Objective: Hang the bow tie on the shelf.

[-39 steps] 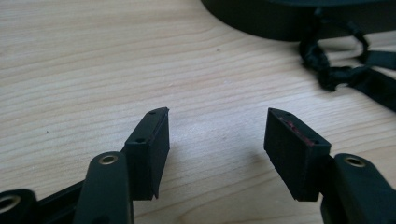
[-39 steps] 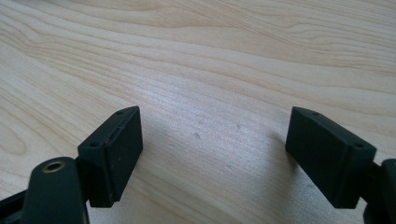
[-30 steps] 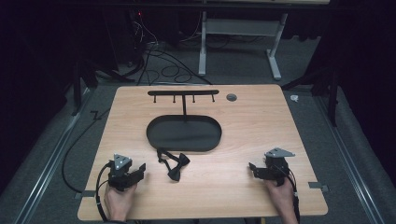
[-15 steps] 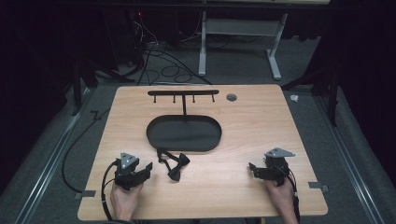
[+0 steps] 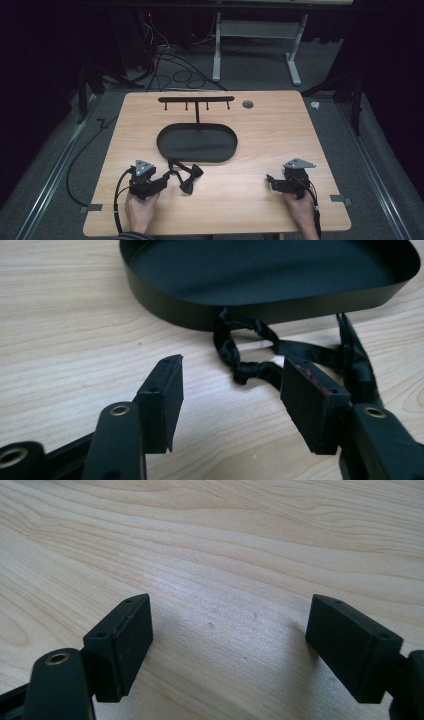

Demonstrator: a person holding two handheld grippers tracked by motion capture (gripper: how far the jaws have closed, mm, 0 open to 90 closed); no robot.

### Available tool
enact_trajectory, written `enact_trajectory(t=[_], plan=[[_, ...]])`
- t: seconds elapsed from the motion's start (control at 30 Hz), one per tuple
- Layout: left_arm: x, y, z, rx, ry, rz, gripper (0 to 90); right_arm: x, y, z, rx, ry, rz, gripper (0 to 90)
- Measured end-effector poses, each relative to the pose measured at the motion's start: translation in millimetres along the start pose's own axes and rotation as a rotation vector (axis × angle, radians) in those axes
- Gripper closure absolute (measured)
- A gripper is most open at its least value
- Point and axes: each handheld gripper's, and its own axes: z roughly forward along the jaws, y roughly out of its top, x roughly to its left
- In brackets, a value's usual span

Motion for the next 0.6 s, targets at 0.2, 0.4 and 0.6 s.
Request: enact_trajectory(t=[0.2, 0.4, 0.6], plan=[[-7.4, 5.9, 10.1, 0.015, -0.012, -0.006, 41.8, 0.0, 0.0, 0.0, 0.0, 0.0, 0.0, 20.0], [-12.0, 8.7, 20.2, 0.048, -0.002, -0.004, 39.8, 0.0, 0.0, 0.0, 0.0, 0.001, 0.0, 19.9], [-14.9, 11.1, 34.5, 0.078, 0.014, -0.009, 39.4, 0.0, 0.0, 0.0, 0.0, 0.001, -0.001, 20.0]])
